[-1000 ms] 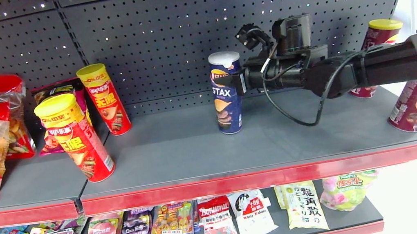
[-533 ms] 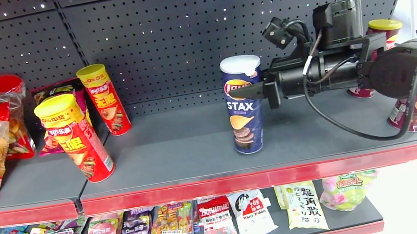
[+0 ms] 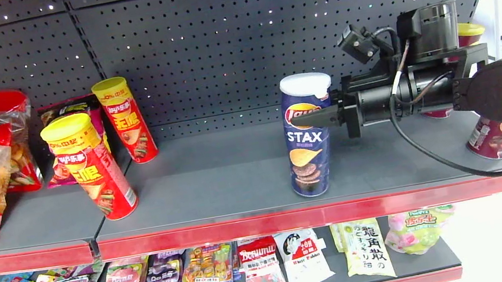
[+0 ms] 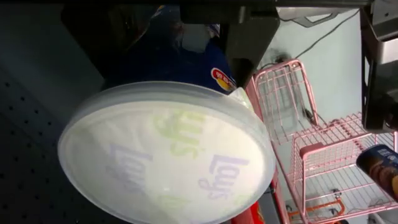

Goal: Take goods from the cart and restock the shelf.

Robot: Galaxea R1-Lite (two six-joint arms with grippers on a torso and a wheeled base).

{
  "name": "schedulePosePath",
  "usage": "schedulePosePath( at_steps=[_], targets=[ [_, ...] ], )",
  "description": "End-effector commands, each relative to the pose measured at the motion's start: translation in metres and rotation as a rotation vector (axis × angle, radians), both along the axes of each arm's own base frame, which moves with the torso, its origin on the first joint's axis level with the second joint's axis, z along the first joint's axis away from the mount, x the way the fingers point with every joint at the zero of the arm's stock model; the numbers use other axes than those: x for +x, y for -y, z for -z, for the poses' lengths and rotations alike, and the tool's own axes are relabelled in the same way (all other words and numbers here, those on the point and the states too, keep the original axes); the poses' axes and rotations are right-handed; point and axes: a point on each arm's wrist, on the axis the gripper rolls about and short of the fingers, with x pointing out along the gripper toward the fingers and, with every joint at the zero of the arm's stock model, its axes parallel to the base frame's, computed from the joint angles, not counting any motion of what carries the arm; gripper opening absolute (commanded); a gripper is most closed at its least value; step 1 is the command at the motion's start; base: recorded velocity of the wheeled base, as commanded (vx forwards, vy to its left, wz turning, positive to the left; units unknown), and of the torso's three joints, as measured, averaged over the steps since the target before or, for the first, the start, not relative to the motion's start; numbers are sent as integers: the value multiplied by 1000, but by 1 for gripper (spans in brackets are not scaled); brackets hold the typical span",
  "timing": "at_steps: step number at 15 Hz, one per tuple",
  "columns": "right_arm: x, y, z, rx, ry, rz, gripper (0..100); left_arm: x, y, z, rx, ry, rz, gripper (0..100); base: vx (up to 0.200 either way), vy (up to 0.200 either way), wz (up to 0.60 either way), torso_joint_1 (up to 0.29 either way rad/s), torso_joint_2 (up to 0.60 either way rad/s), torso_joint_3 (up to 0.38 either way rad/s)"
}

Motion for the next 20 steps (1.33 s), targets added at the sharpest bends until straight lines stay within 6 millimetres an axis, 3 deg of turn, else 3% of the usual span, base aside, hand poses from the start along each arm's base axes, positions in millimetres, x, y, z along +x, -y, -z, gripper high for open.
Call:
schedulePosePath(
  at_steps=[1,7,20],
  targets=[
    [1,0,5,-6,-11,0,0,0,0,0,0,0,-1,0,0,0,0,0,0,0],
    [7,-4,21,-23,-35,-42,0,0,0,4,6,-5,2,0,0,0,0,0,0,0],
    [-2,-4,24,-12,-61,-93,0,0,0,7,11,-11,6,0,0,0,0,0,0,0]
  ],
)
